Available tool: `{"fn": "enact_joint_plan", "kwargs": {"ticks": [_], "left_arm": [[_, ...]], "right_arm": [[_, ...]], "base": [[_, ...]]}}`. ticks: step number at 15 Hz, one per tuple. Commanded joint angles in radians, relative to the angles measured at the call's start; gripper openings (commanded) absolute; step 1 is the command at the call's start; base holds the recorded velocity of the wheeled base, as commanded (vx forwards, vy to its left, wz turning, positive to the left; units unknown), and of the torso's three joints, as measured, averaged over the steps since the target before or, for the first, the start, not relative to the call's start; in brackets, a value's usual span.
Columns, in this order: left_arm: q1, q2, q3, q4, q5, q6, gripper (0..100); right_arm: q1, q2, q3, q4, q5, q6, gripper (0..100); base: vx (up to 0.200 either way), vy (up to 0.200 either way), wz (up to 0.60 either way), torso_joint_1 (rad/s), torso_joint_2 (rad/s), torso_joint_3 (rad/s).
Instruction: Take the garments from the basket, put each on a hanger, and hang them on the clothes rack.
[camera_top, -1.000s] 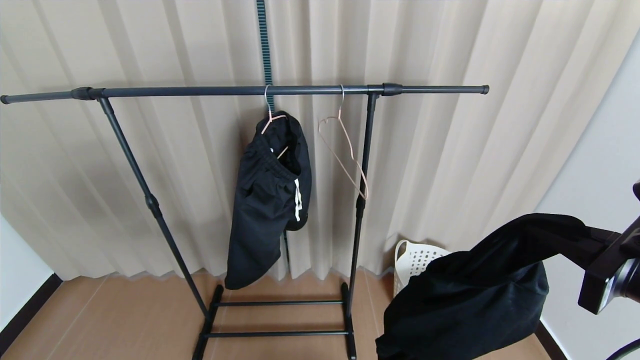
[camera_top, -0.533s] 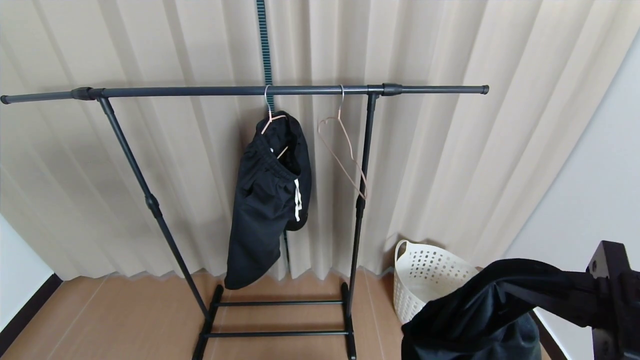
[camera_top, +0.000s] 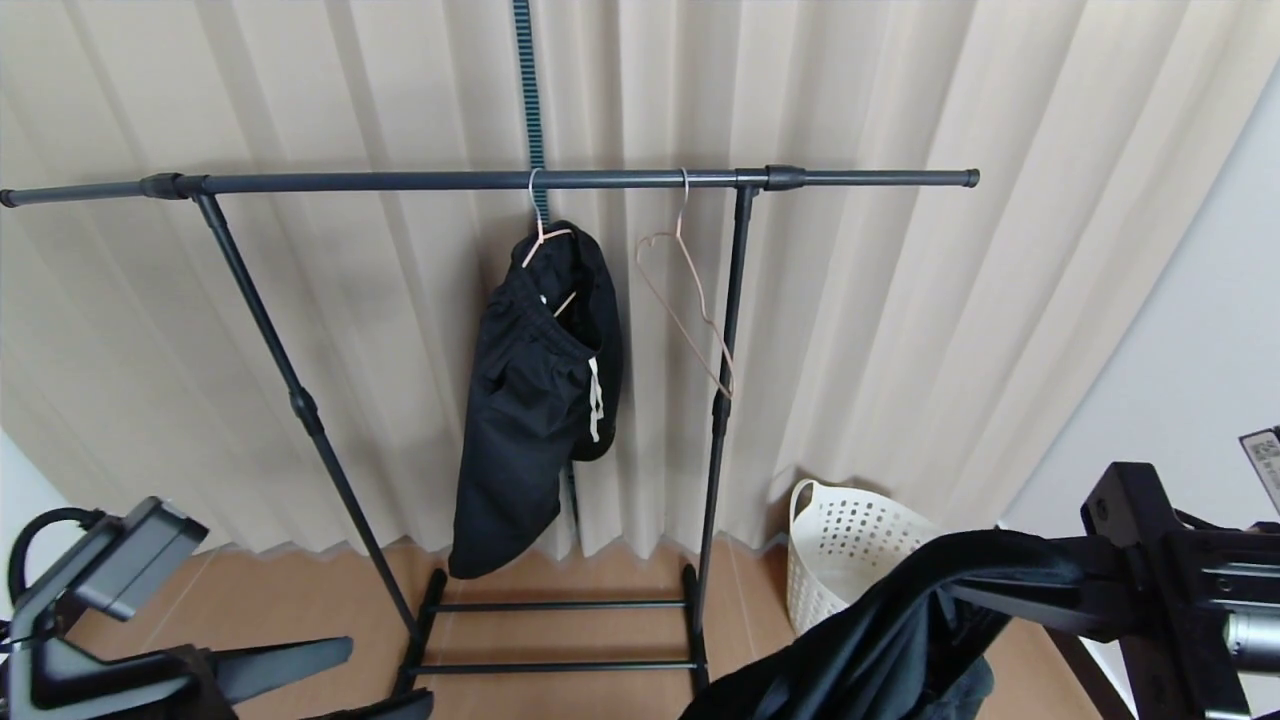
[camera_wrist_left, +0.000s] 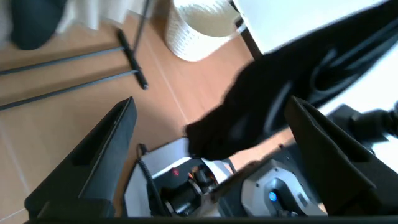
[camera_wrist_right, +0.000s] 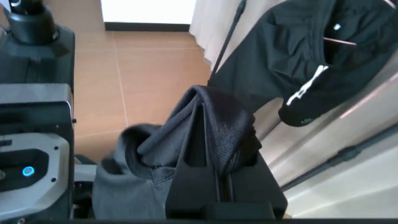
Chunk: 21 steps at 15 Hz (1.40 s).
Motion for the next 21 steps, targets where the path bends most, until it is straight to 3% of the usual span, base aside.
{"fn": "enact_joint_plan", "kwargs": {"ticks": [1,3,4,6,8,9,10,11,13,14,15,16,18,21], "left_arm": [[-0.062,0.132,-0.061,-0.005,0.002,0.0,100],[-0.094,0.196,-0.116,-0.005,0.002,0.003,100],[-0.106,0.213,-0.133,-0.006,0.003,0.003,100],[-0.122,0.248,-0.176,-0.006,0.006,0.003,100],[-0.142,0.277,-0.197,-0.006,0.049,0.003,100],[-0.152,0.294,-0.197,-0.006,0.08,0.003,100],[-0.159,0.302,-0.197,-0.009,0.098,0.003,100],[-0.169,0.316,-0.196,-0.026,0.123,0.003,100],[-0.182,0.319,-0.199,-0.041,0.124,0.003,100],[-0.189,0.346,-0.217,-0.047,0.124,0.003,100],[-0.191,0.356,-0.22,-0.051,0.124,0.003,100],[-0.192,0.399,-0.236,-0.066,0.126,0.004,100],[-0.192,0.454,-0.245,-0.118,0.124,0.004,100],[-0.192,0.495,-0.248,-0.175,0.124,0.015,100]], "right_arm": [[0.036,0.091,-0.067,0.002,-0.003,-0.004,0],[0.082,0.146,-0.134,0.006,-0.065,-0.004,0],[0.105,0.172,-0.162,0.009,-0.149,-0.004,0],[0.179,0.258,-0.223,0.012,-0.51,-0.036,0],[0.263,0.321,-0.262,0.005,-0.922,-0.047,0],[0.285,0.332,-0.262,0.0,-1.023,-0.041,0],[0.29,0.329,-0.259,0.0,-1.026,-0.039,0],[0.291,0.31,-0.251,0.012,-0.971,-0.038,0],[0.286,0.278,-0.236,0.015,-0.763,-0.038,0],[0.237,0.272,-0.22,0.015,-0.459,-0.041,0],[0.22,0.273,-0.22,0.014,-0.39,-0.041,0],[0.182,0.284,-0.226,0.014,-0.224,-0.042,0],[0.171,0.306,-0.229,0.006,-0.158,-0.042,0],[0.174,0.319,-0.242,0.003,-0.146,-0.061,0]], "base": [[0.0,0.0,0.0,0.0,0.0,0.0],[0.0,0.0,0.0,0.0,0.0,0.0],[0.0,0.0,0.0,0.0,0.0,0.0],[0.0,0.0,0.0,0.0,0.0,0.0],[0.0,0.0,0.0,0.0,0.0,0.0],[0.0,0.0,0.0,0.0,0.0,0.0],[0.0,0.0,0.0,0.0,0.0,0.0],[0.0,0.0,0.0,0.0,0.0,0.0],[0.0,0.0,0.0,0.0,0.0,0.0],[0.0,0.0,0.0,0.0,0.0,0.0],[0.0,0.0,0.0,0.0,0.0,0.0],[0.0,0.0,0.0,0.0,0.0,0.0],[0.0,0.0,0.0,0.0,0.0,0.0],[0.0,0.0,0.0,0.0,0.0,0.0]]}}
